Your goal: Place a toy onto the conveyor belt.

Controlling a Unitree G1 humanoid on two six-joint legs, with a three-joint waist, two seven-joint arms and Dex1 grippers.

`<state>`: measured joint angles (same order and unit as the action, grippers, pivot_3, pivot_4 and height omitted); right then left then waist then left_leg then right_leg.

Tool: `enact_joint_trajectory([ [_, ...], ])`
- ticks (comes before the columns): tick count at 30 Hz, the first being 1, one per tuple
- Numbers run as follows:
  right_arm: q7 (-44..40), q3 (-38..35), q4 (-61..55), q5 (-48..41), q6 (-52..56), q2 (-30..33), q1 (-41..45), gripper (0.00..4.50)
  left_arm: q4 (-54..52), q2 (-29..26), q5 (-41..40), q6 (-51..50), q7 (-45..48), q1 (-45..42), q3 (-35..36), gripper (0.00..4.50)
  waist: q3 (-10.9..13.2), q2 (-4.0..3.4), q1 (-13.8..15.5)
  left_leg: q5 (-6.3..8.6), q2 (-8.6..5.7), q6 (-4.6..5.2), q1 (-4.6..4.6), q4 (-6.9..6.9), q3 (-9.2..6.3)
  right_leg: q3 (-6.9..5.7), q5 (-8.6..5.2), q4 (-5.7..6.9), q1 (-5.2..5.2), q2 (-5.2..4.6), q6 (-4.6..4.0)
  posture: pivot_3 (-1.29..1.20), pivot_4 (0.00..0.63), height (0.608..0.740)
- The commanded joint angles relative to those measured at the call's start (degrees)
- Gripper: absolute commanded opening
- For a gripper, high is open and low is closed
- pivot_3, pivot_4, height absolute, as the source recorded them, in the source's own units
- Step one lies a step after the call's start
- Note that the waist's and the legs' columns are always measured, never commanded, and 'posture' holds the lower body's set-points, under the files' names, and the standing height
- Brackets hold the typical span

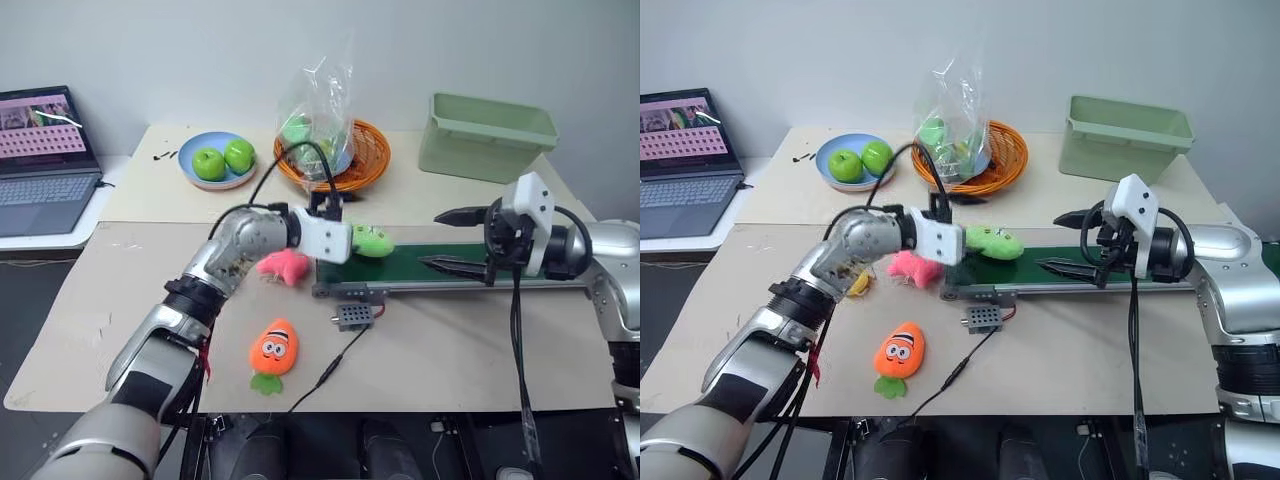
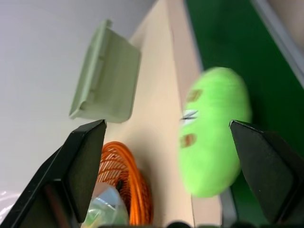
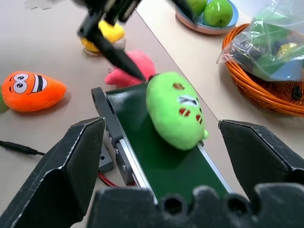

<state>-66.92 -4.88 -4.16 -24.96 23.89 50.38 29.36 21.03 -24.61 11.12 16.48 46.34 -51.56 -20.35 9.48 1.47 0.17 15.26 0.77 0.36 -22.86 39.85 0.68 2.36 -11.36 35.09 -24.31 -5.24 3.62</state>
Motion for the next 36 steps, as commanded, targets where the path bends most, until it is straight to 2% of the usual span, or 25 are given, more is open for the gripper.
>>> enact_joint_trajectory([
  [1, -0.88, -0.89, -1.79, -0.79, 0.43, 1.61, 2.23, 4.50, -8.05, -1.07, -11.24, -16.25, 6.07, 1.75, 6.61, 4.44, 0.00, 0.00, -0.34, 0.00, 0.00, 0.00, 0.00, 0.00, 0.00, 0.00, 0.00, 0.00, 0.00, 0.00, 0.00, 0.00, 0.150, 0.740],
  [7, -2.16, -0.06, -0.18, 0.01, -0.41, 1.81, 3.88, 4.50, -18.72, -4.18, -20.38, -33.68, 9.32, 6.47, 12.21, 4.44, 0.00, 0.00, -0.88, 0.00, 0.02, 0.00, 0.00, 0.02, -0.04, 0.00, 0.00, 0.03, 0.01, 0.00, 0.00, 0.00, 0.150, 0.740],
  [14, -3.96, 0.06, 1.32, -0.64, -0.42, 2.26, 5.50, 4.50, -29.27, -8.39, -35.47, -52.75, 11.36, 12.27, 21.52, 4.44, 0.00, 0.00, -1.00, 0.00, 0.04, 0.00, 0.01, 0.01, -0.06, -0.01, 0.00, 0.03, -0.01, 0.02, 0.00, 0.00, 0.150, 0.740],
  [18, -5.04, 0.18, 2.39, -0.40, -0.91, 2.46, 6.12, 4.50, -31.96, -12.55, -39.43, -55.72, 12.15, 17.47, 25.55, 4.44, 0.00, -0.01, -1.14, 0.00, 0.05, 0.00, 0.05, 0.00, -0.04, 0.02, 0.00, 0.02, -0.01, 0.01, 0.00, 0.00, 0.150, 0.740],
  [23, -5.65, 0.64, 3.47, -0.92, -0.98, 1.38, 8.01, 4.50, -33.91, -16.61, -40.87, -55.95, 12.76, 22.19, 27.36, 4.44, 0.00, -0.01, -0.98, -0.01, 0.05, -0.01, 0.08, 0.01, -0.03, 0.01, -0.01, 0.00, 0.00, 0.01, -0.01, 0.00, 0.150, 0.740],
  [31, -6.64, 1.63, 5.08, -1.48, -0.55, -1.42, 10.57, 4.50, -39.38, -14.96, -45.52, -59.05, 6.21, 25.28, 30.90, 4.44, 0.00, -0.01, -0.89, 0.00, 0.04, -0.01, 0.04, 0.00, -0.03, 0.00, 0.00, -0.01, 0.00, -0.01, -0.01, 0.00, 0.150, 0.740],
  [36, -6.83, 2.22, 5.61, -1.13, -0.55, -2.51, 11.55, 4.50, -41.19, -12.74, -46.61, -58.99, 2.97, 25.49, 30.27, 4.44, 0.00, -0.01, -0.89, -0.01, 0.05, -0.01, 0.07, 0.01, -0.03, 0.00, 0.00, 0.00, 0.00, -0.01, -0.01, 0.00, 0.150, 0.740],
])
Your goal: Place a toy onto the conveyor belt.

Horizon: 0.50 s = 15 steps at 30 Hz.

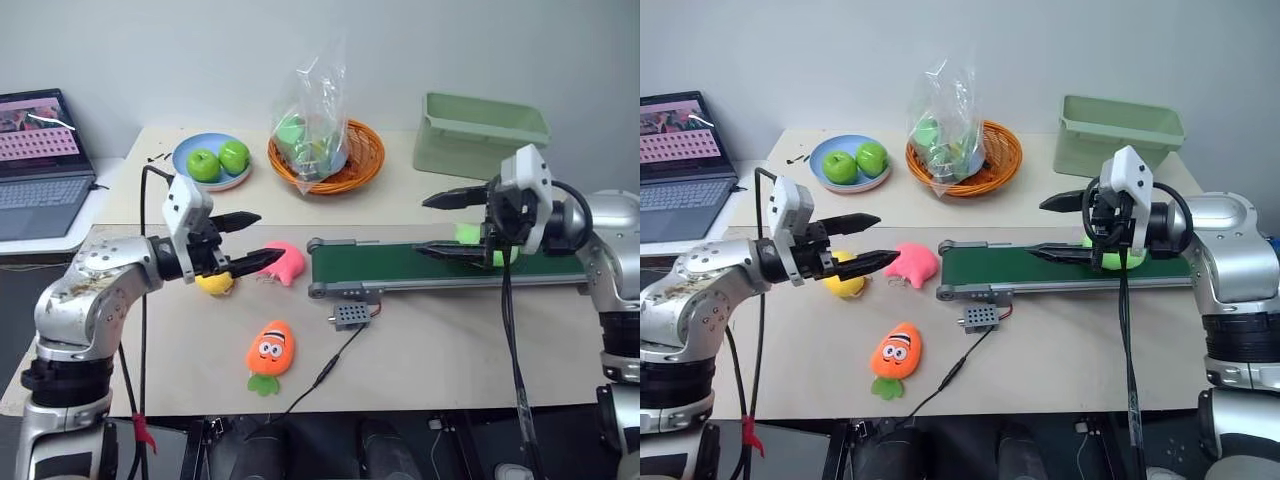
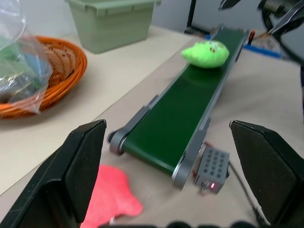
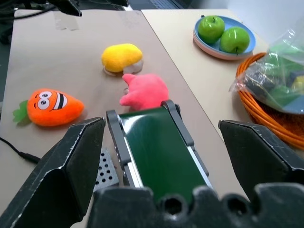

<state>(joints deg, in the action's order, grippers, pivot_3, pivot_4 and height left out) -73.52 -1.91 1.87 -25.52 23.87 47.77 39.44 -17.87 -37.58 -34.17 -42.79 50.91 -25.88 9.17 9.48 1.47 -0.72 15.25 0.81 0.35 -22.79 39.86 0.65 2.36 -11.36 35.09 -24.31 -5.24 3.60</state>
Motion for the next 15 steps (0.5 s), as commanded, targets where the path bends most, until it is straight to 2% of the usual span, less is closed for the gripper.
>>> enact_joint_trajectory([
  [1, -0.29, -0.71, -0.28, -0.52, -0.58, 0.08, 1.59, 4.50, -2.36, 0.34, -1.42, 0.36, -1.78, -0.28, 0.55, 4.44, 0.00, 0.00, 0.01, 0.00, 0.00, 0.00, 0.02, 0.00, 0.00, 0.00, 0.00, 0.00, 0.01, 0.01, 0.00, 0.00, 0.150, 0.740],
  [15, 0.57, -1.18, -1.23, -0.55, -0.13, 0.89, 0.86, 4.50, 0.35, 0.62, 0.91, 2.89, -1.26, -3.28, -5.64, 4.44, 0.00, 0.00, -0.06, 0.00, -0.01, 0.00, 0.00, -0.01, 0.01, 0.00, 0.00, -0.02, 0.01, 0.01, 0.00, 0.00, 0.150, 0.740],
])
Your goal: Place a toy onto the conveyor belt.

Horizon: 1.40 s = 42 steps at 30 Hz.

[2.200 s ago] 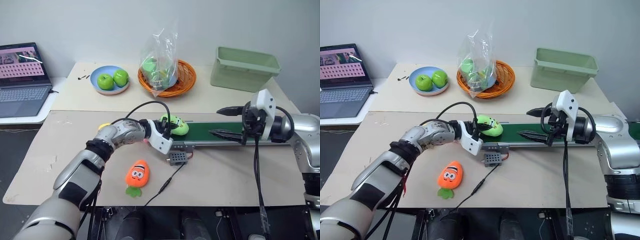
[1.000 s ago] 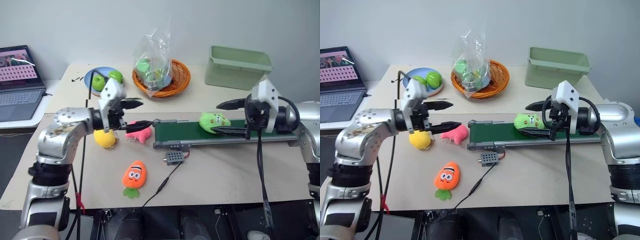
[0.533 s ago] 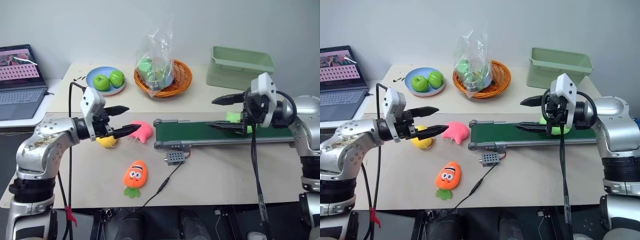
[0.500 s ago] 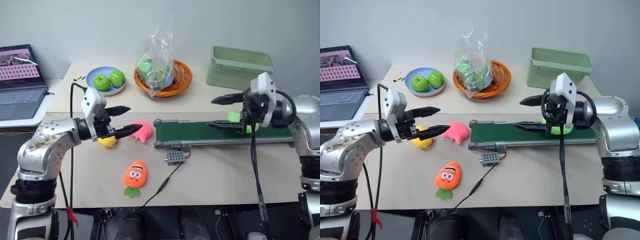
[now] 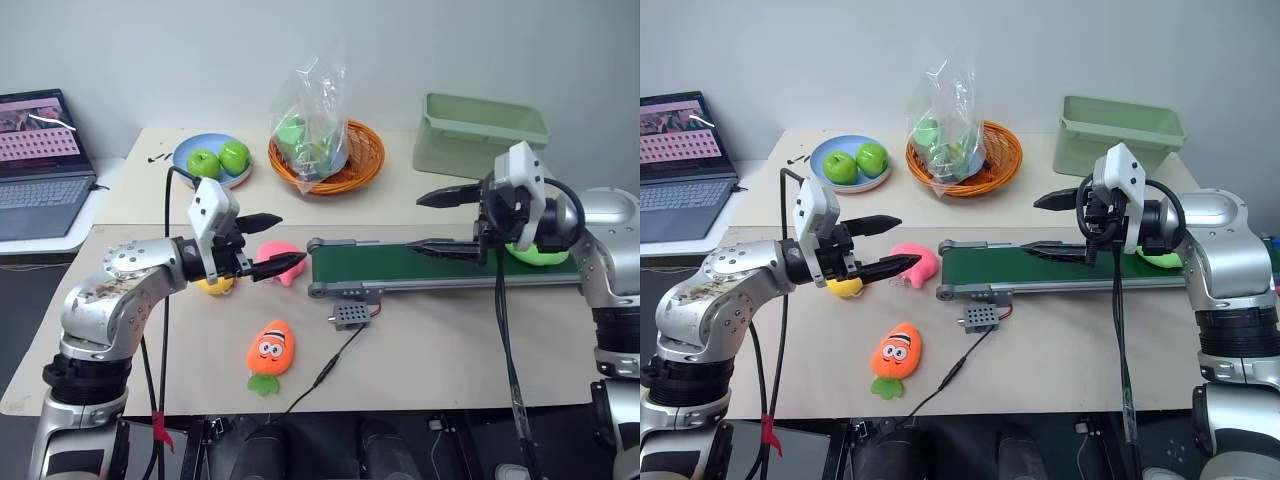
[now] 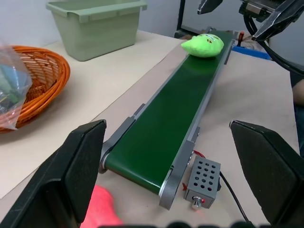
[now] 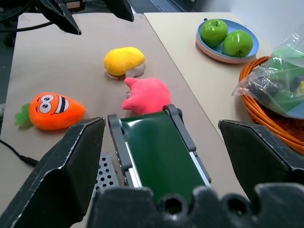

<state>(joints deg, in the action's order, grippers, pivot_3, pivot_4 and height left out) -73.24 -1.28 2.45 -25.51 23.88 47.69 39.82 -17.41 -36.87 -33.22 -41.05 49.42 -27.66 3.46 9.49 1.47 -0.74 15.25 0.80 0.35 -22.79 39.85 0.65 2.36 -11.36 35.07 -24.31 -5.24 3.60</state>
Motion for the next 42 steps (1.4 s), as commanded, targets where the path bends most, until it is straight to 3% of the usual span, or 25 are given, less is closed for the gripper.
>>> enact_joint_trajectory([
  [1, 0.33, -1.80, -1.82, -0.49, -0.19, 1.06, 0.41, 4.50, 0.00, -0.26, -0.22, 0.76, 0.36, -1.59, -0.06, 4.44, 0.00, 0.00, -0.06, 0.00, 0.00, 0.00, 0.00, 0.00, 0.00, 0.00, 0.00, 0.00, 0.00, 0.00, 0.00, 0.00, 0.150, 0.740],
  [42, 1.38, -0.96, -1.54, 0.29, -0.98, -0.20, 0.24, 4.50, 0.38, -1.19, -2.23, -1.49, 0.02, -3.95, 0.34, 4.44, 0.00, 0.00, -0.03, 0.00, 0.00, 0.00, -0.01, 0.00, 0.00, 0.00, 0.00, -0.01, 0.00, 0.00, 0.00, 0.00, 0.150, 0.740],
])
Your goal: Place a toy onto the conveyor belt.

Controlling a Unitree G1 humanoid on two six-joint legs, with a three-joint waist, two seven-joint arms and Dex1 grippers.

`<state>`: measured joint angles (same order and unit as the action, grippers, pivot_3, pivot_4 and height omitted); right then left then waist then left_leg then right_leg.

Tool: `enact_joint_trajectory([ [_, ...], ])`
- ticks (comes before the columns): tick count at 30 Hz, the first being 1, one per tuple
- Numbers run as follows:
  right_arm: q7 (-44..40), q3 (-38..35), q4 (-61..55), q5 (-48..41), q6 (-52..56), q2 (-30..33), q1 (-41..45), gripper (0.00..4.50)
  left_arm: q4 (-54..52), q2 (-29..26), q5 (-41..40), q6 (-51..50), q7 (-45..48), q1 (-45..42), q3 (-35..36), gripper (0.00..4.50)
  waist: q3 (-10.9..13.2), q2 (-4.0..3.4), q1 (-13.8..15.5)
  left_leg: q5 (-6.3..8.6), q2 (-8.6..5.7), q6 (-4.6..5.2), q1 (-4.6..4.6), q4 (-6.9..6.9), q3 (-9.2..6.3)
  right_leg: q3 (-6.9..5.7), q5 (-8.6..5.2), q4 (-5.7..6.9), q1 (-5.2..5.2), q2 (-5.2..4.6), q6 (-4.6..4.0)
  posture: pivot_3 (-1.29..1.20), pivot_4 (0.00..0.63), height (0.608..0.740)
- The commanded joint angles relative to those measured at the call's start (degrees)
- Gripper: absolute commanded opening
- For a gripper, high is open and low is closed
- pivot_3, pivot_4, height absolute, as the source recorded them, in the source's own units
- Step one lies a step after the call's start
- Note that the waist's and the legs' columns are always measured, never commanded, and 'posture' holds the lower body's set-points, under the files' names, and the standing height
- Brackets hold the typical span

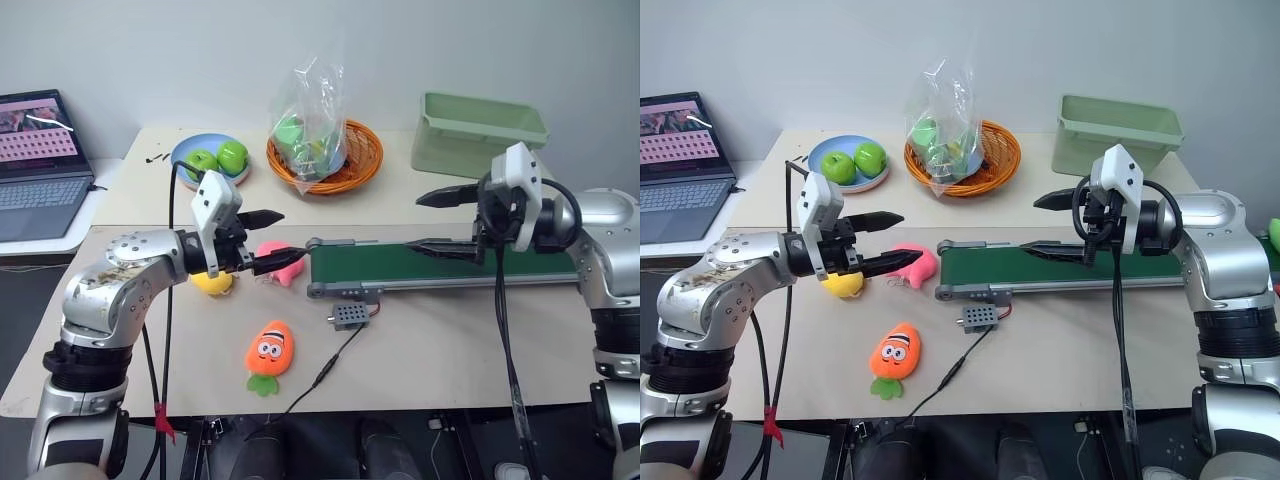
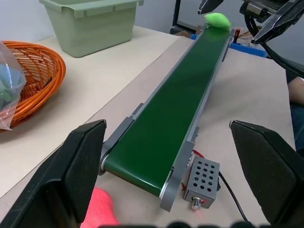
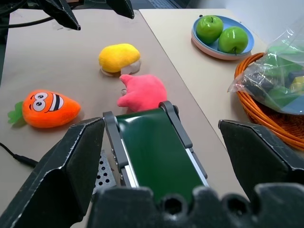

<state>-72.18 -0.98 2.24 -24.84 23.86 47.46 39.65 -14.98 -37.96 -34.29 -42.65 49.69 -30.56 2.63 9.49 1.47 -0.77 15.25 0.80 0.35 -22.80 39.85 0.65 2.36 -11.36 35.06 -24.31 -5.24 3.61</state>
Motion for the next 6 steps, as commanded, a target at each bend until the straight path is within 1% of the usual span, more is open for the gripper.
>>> enact_joint_trajectory([
  [1, 0.35, -1.26, -1.33, -0.37, -0.97, -0.01, 0.37, 4.50, -2.02, 0.00, -1.24, 0.12, -0.32, -1.18, 1.22, 4.44, 0.00, 0.00, 0.00, 0.00, 0.00, 0.00, 0.00, 0.00, 0.00, 0.00, 0.00, 0.00, 0.00, 0.00, 0.00, 0.00, 0.150, 0.740],
  [6, 0.45, -1.22, -1.44, -0.33, -0.94, -0.16, 0.36, 4.50, -1.70, 0.31, -1.20, 0.69, -0.53, -1.46, 1.44, 4.44, 0.00, 0.00, 0.00, 0.00, 0.00, 0.00, 0.00, 0.00, 0.00, 0.00, 0.00, 0.00, 0.00, 0.00, 0.00, 0.00, 0.150, 0.740],
])
